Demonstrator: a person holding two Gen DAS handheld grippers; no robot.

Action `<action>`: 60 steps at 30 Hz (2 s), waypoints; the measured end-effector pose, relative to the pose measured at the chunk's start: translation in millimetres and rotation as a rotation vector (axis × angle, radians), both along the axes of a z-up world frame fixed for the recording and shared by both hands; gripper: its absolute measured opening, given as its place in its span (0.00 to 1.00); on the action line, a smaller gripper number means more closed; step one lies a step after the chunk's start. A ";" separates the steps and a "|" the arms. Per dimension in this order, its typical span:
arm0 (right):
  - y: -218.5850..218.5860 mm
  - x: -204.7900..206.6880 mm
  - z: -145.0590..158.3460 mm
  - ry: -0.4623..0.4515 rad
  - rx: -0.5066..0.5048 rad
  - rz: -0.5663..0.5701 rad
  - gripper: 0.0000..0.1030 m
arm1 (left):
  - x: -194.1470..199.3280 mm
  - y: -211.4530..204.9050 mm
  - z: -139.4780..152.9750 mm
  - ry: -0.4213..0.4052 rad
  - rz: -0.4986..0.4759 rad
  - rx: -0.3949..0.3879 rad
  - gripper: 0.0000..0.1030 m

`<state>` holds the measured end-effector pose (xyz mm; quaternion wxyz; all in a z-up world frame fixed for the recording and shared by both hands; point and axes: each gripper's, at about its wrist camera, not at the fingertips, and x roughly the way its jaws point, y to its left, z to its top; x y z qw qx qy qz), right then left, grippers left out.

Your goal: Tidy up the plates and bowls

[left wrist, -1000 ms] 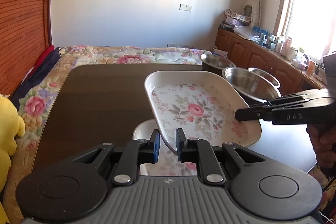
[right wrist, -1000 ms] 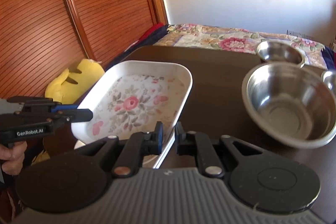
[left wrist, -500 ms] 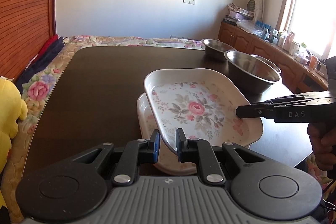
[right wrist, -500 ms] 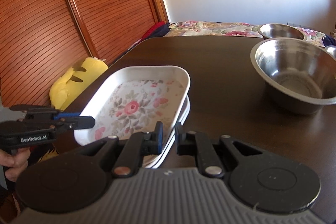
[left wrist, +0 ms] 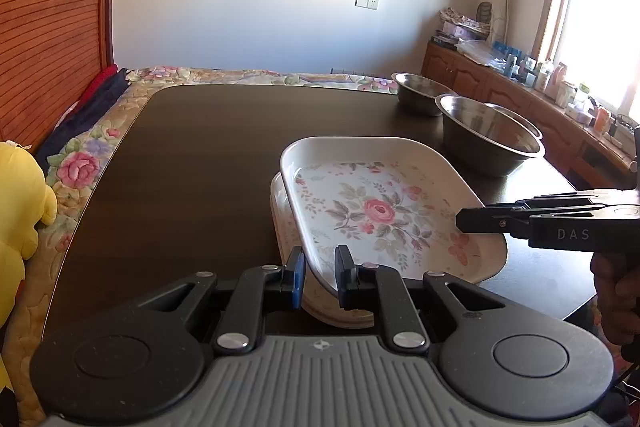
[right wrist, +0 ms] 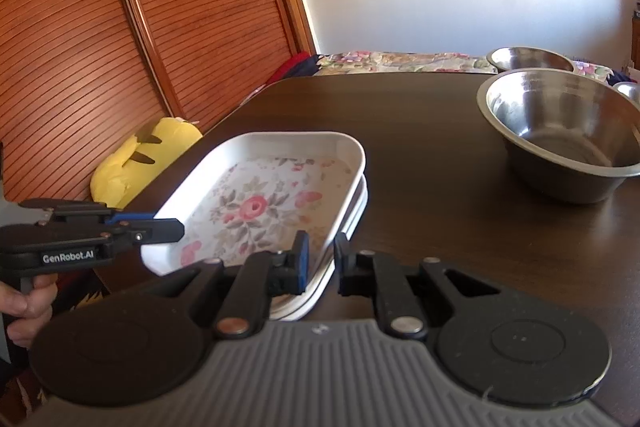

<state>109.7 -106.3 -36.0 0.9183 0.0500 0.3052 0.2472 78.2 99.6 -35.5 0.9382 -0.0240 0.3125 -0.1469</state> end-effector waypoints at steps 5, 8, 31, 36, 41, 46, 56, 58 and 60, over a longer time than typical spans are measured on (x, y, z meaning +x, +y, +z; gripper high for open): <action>-1.0 -4.1 -6.1 -0.029 0.028 -0.016 0.15 | -1.5 -0.5 -0.5 -0.011 0.013 -0.013 0.17; -1.3 -10.1 -10.6 -0.054 0.040 -0.025 0.16 | -3.3 -2.2 0.6 -0.020 0.020 -0.012 0.17; -19.0 -29.3 -1.2 -0.167 0.076 -0.091 0.16 | -12.5 -6.7 13.8 -0.094 0.052 0.008 0.61; -30.4 -31.4 4.6 -0.199 0.069 -0.123 0.16 | -6.7 -19.2 20.5 -0.124 0.036 0.008 0.84; -48.9 -33.3 10.8 -0.248 0.045 -0.169 0.41 | 4.0 -38.1 27.4 -0.146 0.020 0.005 0.92; -72.1 -31.4 17.1 -0.304 0.005 -0.219 0.48 | 15.7 -62.5 37.0 -0.187 0.008 0.025 0.95; -123.0 -15.3 20.2 -0.369 -0.075 -0.289 0.66 | 45.0 -114.2 36.3 -0.193 -0.048 0.020 0.96; -133.1 -10.5 19.4 -0.378 -0.086 -0.295 0.74 | 52.5 -127.5 36.5 -0.190 -0.060 0.035 0.96; -143.0 -3.7 18.1 -0.376 -0.088 -0.291 0.83 | 59.8 -142.0 36.2 -0.183 -0.074 0.049 0.96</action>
